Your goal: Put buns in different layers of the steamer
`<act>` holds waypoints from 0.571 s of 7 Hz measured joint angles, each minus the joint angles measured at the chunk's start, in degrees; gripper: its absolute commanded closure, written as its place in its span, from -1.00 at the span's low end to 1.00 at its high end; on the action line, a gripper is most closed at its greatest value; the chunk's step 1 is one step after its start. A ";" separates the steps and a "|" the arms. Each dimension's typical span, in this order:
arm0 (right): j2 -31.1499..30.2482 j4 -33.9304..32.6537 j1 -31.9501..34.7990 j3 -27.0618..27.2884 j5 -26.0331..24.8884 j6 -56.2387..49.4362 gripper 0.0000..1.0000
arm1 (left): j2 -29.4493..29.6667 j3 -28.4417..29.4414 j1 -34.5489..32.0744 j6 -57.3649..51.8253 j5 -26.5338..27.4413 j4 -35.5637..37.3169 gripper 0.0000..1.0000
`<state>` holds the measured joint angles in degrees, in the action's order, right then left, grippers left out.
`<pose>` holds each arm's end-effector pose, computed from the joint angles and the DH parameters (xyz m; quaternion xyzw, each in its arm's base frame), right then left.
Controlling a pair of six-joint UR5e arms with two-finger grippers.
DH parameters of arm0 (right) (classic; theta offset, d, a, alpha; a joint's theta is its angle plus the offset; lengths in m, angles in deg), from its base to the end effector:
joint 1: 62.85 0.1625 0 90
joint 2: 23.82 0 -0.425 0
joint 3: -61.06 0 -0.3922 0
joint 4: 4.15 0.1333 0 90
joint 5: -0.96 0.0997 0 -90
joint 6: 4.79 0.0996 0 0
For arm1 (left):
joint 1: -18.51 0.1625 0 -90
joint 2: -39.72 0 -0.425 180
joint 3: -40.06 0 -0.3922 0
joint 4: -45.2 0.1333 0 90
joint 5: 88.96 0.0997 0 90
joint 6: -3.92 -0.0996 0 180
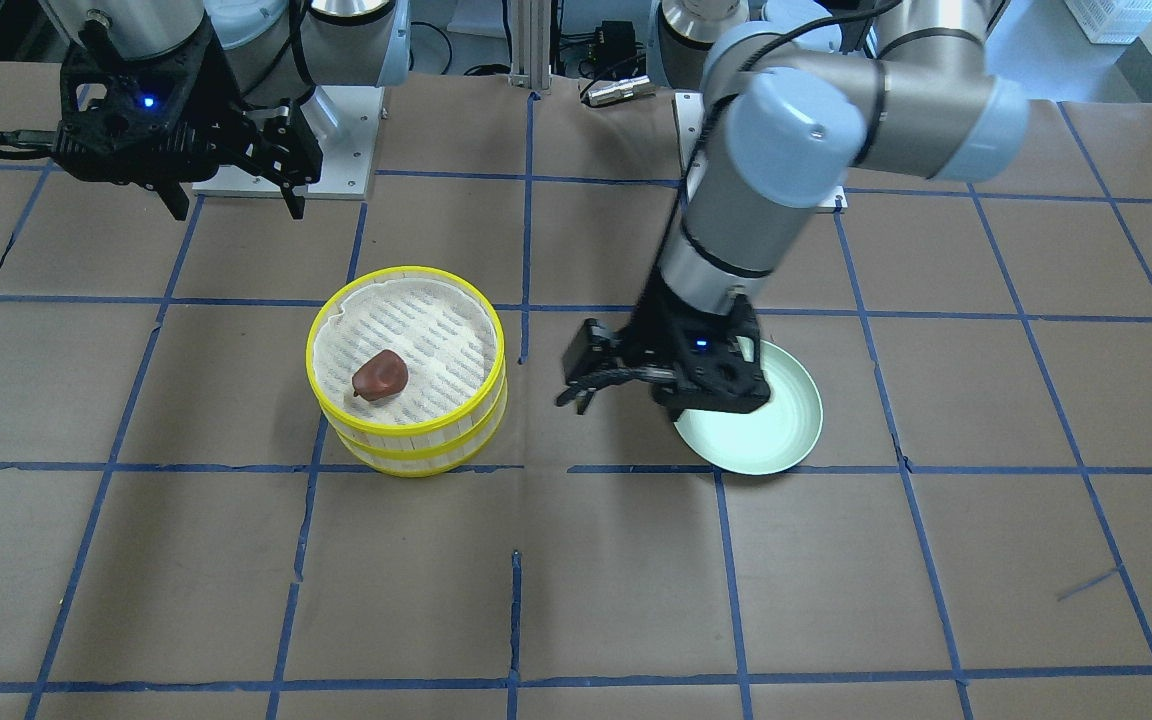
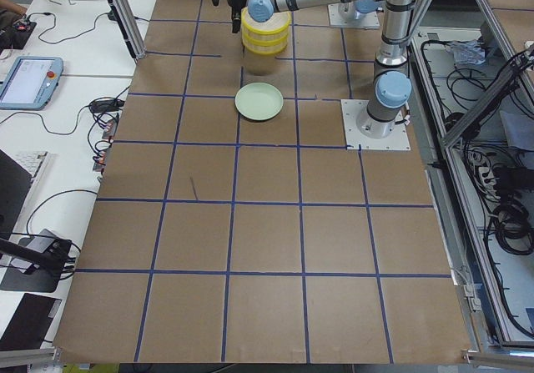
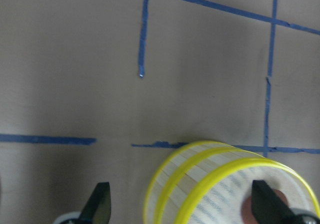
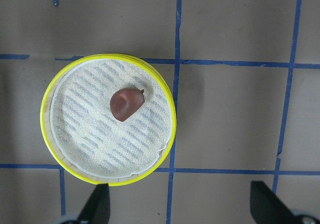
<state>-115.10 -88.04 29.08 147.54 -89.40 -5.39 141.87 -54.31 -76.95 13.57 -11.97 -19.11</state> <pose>0.1487 -0.4740 0.5184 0.0221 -0.9997 -0.0114 0.0033 -0.2101 -0.5619 0.3865 0.0272 -0.9901 0.0639 0.1224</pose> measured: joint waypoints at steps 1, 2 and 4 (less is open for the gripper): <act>0.01 0.02 -0.01 0.01 -0.01 -0.01 -1.00 | -3.07 1.18 5.79 -7.25 0.09 -9.01 -1.00; 0.03 0.06 -0.05 0.05 -0.03 -0.01 -1.00 | -6.82 2.15 9.97 -11.38 1.38 -17.27 -1.00; 0.04 0.16 -0.08 0.08 -0.02 -0.01 -1.00 | -11.18 3.57 13.10 -14.02 7.51 -25.48 -1.00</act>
<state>-115.06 -87.88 29.00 147.62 -89.42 -5.40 130.69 -50.74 -63.85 -0.46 -4.46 -44.59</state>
